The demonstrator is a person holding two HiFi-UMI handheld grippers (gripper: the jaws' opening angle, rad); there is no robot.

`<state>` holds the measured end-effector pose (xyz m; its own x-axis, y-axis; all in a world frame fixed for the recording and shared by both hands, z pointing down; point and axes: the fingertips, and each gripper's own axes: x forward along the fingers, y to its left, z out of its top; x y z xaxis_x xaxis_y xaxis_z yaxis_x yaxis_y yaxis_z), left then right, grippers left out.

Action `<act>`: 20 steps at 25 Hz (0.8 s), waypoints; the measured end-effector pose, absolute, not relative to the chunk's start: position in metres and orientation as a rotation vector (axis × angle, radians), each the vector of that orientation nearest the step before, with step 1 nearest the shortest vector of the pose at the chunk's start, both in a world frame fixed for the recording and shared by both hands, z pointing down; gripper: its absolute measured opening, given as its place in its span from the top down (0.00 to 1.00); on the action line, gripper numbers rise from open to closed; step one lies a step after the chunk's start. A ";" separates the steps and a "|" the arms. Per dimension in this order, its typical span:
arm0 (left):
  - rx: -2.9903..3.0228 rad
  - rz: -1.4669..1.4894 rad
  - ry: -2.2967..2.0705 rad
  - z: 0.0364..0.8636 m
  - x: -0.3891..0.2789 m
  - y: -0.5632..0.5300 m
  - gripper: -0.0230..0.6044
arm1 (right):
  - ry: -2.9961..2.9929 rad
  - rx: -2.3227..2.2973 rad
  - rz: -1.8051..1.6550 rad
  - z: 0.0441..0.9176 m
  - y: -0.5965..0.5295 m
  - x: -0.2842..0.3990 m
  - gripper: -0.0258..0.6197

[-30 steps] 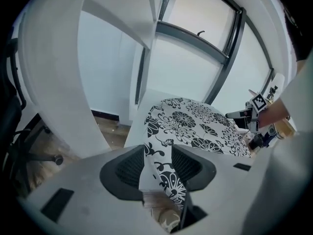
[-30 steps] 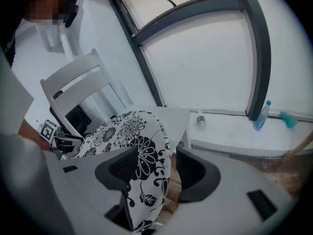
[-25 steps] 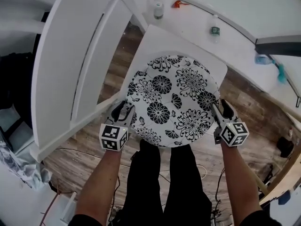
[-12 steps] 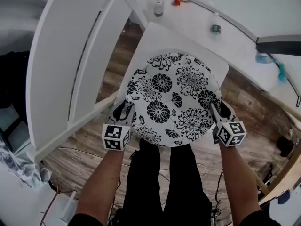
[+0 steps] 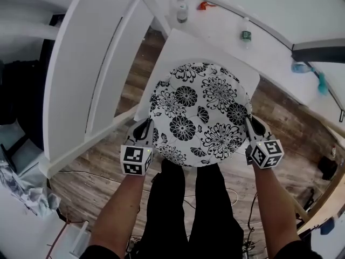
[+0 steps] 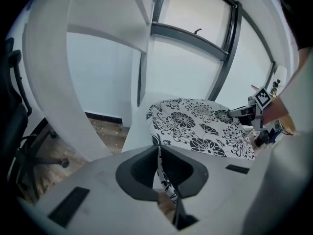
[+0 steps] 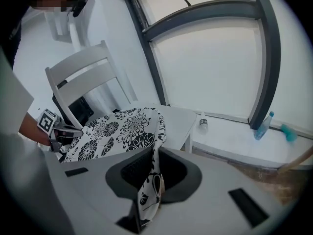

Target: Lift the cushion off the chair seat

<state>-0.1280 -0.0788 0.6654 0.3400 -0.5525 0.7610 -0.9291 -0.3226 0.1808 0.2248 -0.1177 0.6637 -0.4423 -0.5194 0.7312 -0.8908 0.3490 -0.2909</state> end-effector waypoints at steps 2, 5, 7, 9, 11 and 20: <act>1.997 0.792 -1.305 0.660 -0.128 -0.079 0.93 | -2.099 1.241 0.954 0.658 -0.117 0.223 0.89; 1.996 0.786 -1.324 0.653 -0.128 -0.080 0.94 | -2.115 1.252 0.958 0.649 -0.118 0.220 0.89; 1.999 0.782 -1.328 0.647 -0.126 -0.081 0.94 | -2.131 1.246 0.963 0.642 -0.118 0.219 0.90; 2.003 0.788 -1.326 0.641 -0.124 -0.079 0.94 | -2.143 1.235 0.972 0.635 -0.117 0.218 0.90; 2.012 0.802 -1.323 0.635 -0.125 -0.077 0.94 | -2.152 1.230 0.972 0.627 -0.117 0.217 0.90; 2.031 0.823 -1.309 0.598 -0.125 -0.077 0.94 | -2.200 1.237 0.926 0.577 -0.119 0.218 0.90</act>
